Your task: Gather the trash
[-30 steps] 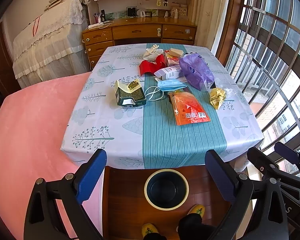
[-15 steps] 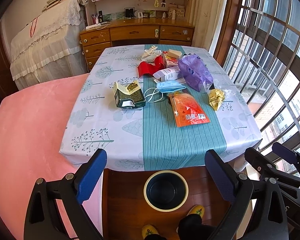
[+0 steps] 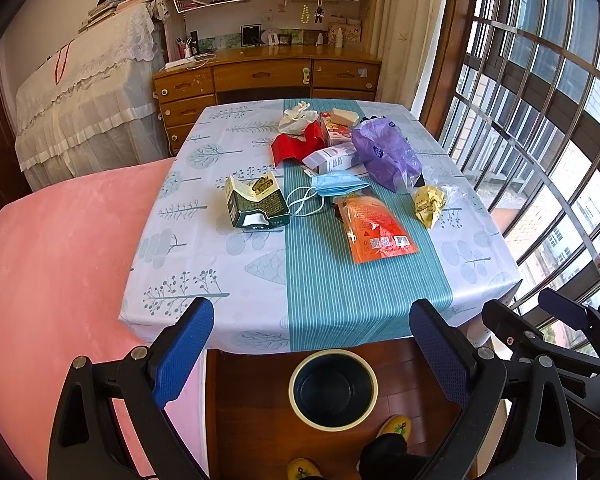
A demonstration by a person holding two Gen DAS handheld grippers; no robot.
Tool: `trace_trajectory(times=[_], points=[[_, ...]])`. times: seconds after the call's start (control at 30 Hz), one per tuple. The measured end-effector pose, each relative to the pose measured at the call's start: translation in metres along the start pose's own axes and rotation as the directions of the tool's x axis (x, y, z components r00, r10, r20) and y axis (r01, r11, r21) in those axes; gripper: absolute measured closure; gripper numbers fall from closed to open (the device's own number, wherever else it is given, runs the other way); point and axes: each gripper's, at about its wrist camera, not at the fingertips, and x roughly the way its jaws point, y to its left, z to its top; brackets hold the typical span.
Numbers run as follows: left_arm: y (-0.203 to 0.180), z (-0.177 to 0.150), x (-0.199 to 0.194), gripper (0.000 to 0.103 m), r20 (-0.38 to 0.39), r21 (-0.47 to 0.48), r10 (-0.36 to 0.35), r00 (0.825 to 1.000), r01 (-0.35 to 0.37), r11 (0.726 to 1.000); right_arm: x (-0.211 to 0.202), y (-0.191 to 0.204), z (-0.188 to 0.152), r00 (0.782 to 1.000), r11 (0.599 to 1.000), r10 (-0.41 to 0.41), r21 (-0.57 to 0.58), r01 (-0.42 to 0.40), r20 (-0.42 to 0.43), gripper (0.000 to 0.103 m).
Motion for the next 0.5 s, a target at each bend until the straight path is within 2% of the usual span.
trace_trajectory(times=[0.5], points=[[0.016,0.01,-0.004,0.003,0.035,0.037,-0.019,0.999,0.017,0.999,-0.012,0.019,0.0,0.998,0.999,-0.046,0.018,0.045,0.032,0.029]])
